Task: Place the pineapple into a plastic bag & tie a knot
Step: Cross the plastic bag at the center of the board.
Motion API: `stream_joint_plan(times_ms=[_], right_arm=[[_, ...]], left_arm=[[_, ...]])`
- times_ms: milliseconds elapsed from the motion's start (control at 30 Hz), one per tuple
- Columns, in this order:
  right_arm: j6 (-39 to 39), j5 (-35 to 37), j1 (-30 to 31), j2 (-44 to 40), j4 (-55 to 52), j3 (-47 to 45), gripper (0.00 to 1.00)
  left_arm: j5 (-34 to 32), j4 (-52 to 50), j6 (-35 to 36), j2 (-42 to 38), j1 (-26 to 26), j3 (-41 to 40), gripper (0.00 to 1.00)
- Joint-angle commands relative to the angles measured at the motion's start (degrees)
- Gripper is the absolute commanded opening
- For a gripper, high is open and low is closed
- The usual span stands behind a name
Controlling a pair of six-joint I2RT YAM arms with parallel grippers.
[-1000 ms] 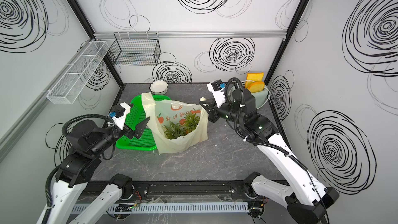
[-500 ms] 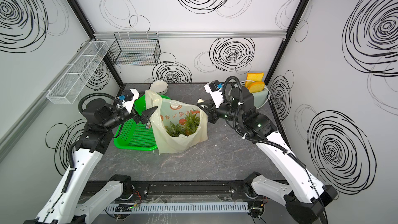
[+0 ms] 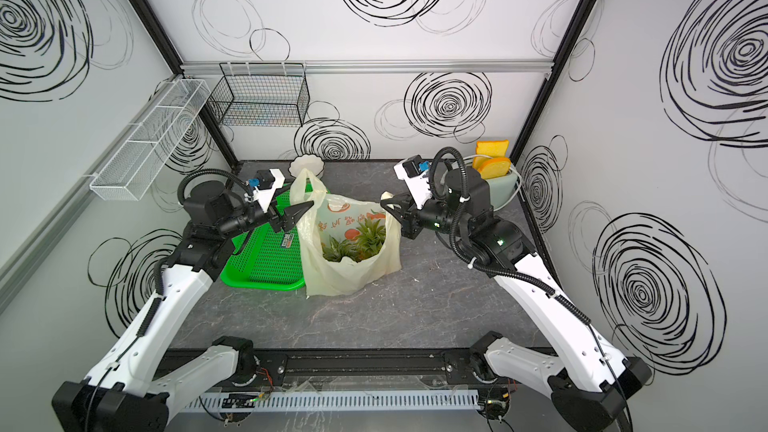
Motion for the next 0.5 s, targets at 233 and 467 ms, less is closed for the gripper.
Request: stream_joint_plan(times_ms=[233, 467], right_arm=[[-0.5, 1.6, -0.2, -2.6, -0.5, 0.1, 0.0], [-9.9, 8.4, -0.3, -3.1, -16.5, 3.8, 0.49]], left_arm=[[-2.1, 2.1, 6.1, -3.4, -5.7, 0.1, 0.0], [-4.8, 14.7, -6.3, -9.0, -11.3, -7.1, 0.0]])
